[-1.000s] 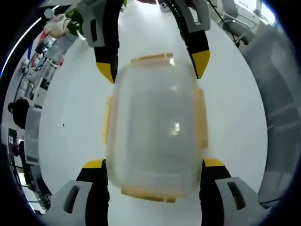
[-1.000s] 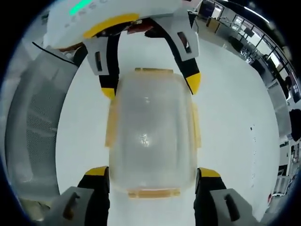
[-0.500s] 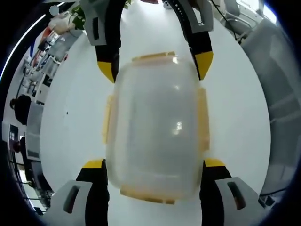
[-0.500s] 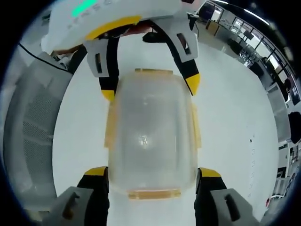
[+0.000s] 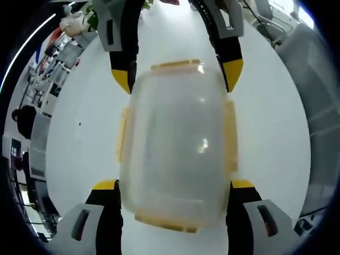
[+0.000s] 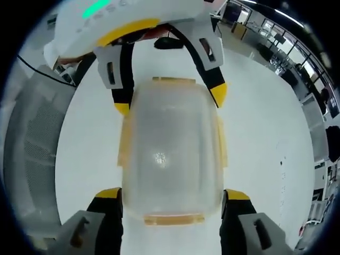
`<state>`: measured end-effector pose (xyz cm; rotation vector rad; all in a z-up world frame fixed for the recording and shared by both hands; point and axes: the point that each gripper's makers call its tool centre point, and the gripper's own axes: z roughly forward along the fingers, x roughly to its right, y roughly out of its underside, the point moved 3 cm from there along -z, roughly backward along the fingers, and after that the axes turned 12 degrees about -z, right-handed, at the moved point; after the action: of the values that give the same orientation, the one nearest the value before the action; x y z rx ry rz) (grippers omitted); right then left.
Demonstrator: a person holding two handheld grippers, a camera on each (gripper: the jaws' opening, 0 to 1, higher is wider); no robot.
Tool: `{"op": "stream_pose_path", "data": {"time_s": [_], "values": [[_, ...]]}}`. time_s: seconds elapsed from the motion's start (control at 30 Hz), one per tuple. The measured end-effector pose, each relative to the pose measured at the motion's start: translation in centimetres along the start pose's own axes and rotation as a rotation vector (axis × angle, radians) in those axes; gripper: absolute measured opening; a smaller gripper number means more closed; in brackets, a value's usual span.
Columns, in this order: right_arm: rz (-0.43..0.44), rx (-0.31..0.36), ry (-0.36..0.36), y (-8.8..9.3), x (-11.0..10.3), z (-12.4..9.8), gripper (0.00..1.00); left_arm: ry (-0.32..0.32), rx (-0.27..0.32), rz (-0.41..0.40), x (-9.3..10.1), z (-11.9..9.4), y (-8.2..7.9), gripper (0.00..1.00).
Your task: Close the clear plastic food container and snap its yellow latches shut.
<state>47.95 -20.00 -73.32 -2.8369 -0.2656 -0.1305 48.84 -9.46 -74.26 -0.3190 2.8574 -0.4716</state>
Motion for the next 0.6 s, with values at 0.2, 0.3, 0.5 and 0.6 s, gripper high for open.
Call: {"op": "stream_pose_path", "data": {"time_s": [0.2,0.3,0.5,0.6], "values": [[-0.016,-0.014,0.0,0.25,0.62,0.18,0.75,0.0,0.002,0.002,-0.59,0.17,-0.25,0.79],[-0.026,-0.02,-0.002,0.33,0.72,0.2,0.76,0.0,0.004,-0.005,-0.58,0.16,-0.28,0.79],[-0.028,-0.021,0.001,0.37,0.77,0.2,0.76,0.001,0.009,-0.01,-0.58,0.13,-0.33,0.79],[-0.024,-0.014,0.006,0.36,0.75,0.17,0.76,-0.005,0.006,-0.003,-0.58,0.19,-0.29,0.8]]}}
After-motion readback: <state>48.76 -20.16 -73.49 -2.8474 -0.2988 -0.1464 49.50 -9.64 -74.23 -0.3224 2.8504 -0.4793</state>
